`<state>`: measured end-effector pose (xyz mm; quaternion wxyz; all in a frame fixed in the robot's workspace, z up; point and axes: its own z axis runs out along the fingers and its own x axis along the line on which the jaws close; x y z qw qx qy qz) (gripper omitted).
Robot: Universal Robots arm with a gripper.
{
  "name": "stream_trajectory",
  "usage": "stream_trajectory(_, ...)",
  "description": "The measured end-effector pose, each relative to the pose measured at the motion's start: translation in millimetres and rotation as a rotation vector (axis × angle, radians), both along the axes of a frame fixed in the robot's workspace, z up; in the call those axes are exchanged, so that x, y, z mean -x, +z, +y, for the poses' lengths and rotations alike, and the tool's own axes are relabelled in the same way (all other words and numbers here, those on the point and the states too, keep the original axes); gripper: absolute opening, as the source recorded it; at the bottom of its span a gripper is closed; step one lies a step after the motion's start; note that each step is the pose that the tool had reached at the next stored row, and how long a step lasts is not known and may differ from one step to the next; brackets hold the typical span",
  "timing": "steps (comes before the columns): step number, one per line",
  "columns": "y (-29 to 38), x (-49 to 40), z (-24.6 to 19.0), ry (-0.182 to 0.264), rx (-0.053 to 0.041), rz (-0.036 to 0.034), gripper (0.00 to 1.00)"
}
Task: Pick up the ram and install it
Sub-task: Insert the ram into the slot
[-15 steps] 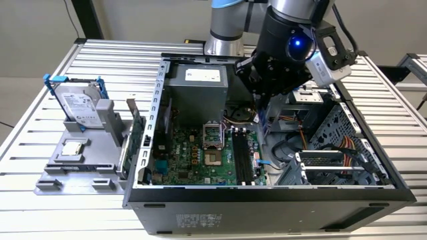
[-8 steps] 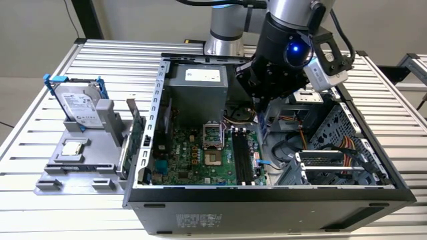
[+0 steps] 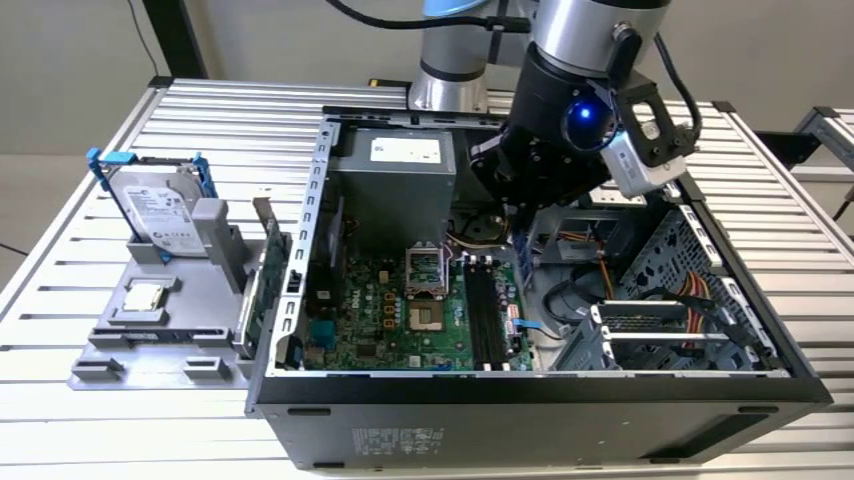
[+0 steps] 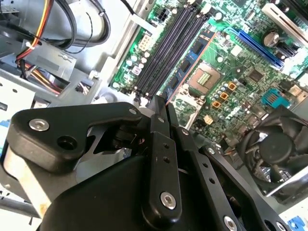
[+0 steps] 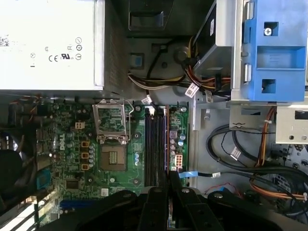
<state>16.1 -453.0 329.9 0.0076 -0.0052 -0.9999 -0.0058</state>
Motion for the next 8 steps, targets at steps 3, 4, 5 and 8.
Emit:
stream_trajectory(3,-2.7,-0.1,-0.1,-0.019,0.0,-0.0013,0.0)
stream_trajectory(4,-3.7,-0.1,0.0,-0.029,0.0,-0.0015,0.0)
stream_trajectory(5,-5.1,-0.1,-0.1,-0.041,0.0001,-0.0019,0.0)
stream_trajectory(8,-9.2,0.0,0.0,-0.072,0.0,-0.0029,0.0)
